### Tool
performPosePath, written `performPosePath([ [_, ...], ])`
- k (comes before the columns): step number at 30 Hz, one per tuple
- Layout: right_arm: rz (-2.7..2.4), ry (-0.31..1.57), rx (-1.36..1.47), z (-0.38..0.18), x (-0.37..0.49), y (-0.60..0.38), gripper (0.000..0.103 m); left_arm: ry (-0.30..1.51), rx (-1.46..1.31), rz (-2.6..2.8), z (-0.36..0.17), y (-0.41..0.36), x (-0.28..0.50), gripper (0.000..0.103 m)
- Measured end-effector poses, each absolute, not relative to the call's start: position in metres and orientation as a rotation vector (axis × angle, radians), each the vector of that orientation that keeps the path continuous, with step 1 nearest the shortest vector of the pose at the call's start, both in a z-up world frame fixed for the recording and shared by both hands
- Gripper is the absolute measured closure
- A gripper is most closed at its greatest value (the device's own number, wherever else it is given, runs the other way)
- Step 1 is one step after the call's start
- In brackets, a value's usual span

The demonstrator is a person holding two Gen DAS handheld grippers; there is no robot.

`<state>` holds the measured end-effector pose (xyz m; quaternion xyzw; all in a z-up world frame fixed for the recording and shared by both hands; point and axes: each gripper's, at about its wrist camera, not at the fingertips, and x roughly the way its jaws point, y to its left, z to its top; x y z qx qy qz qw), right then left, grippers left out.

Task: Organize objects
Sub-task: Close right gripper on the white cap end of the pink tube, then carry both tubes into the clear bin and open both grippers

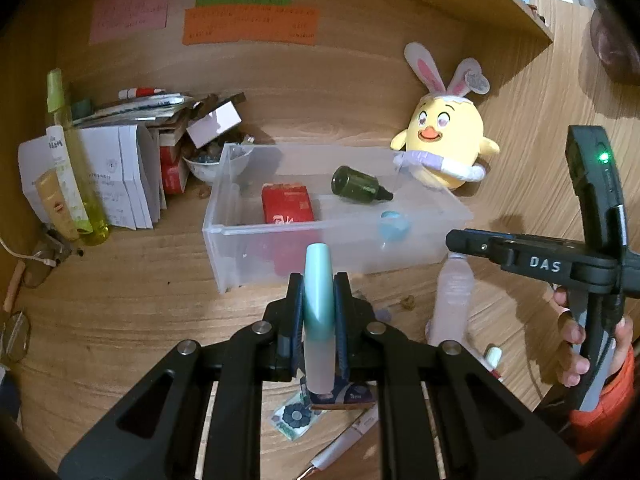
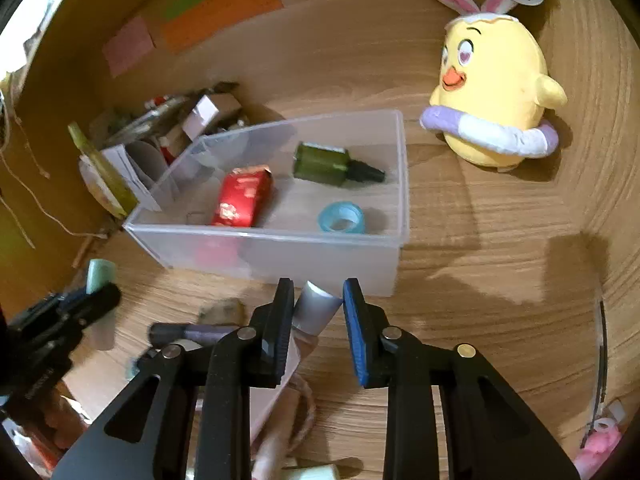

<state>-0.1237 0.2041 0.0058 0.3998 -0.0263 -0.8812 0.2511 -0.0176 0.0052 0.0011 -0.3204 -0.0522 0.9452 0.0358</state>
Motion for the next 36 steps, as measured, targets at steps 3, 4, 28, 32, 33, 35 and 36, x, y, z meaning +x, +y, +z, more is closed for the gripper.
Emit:
performPosePath([
  [3,-2.376,-0.089,1.049,0.016,-0.121,0.200,0.081,-0.162,-0.971,2.912,0.006,0.005,-0.020,0.089],
  [4,-2.372,-0.091,1.038,0.019,-0.120,0.199,0.081,-0.165,-0.966,2.913,0.008,0.005,-0.021,0.089],
  [28,-2.465,-0.069,0.769,0.093,-0.121,0.200,0.081,-0.121,-0.852,2.966,0.055,0.000,-0.060,0.089],
  [32,-2.464,-0.097,0.729,0.105,-0.130,0.197,0.081,-0.126,-0.851,2.980,0.062,-0.005,-0.073,0.089],
  [33,-2.463,-0.104,0.721,0.107,-0.132,0.196,0.081,-0.131,-0.850,2.983,0.063,-0.007,-0.076,0.089],
  [35,-2.465,-0.115,0.702,0.113,-0.136,0.195,0.081,-0.149,-0.850,2.984,0.066,-0.011,-0.082,0.089],
  [36,-2.468,-0.119,0.690,0.116,-0.138,0.193,0.081,-0.155,-0.853,2.984,0.066,-0.013,-0.085,0.089],
])
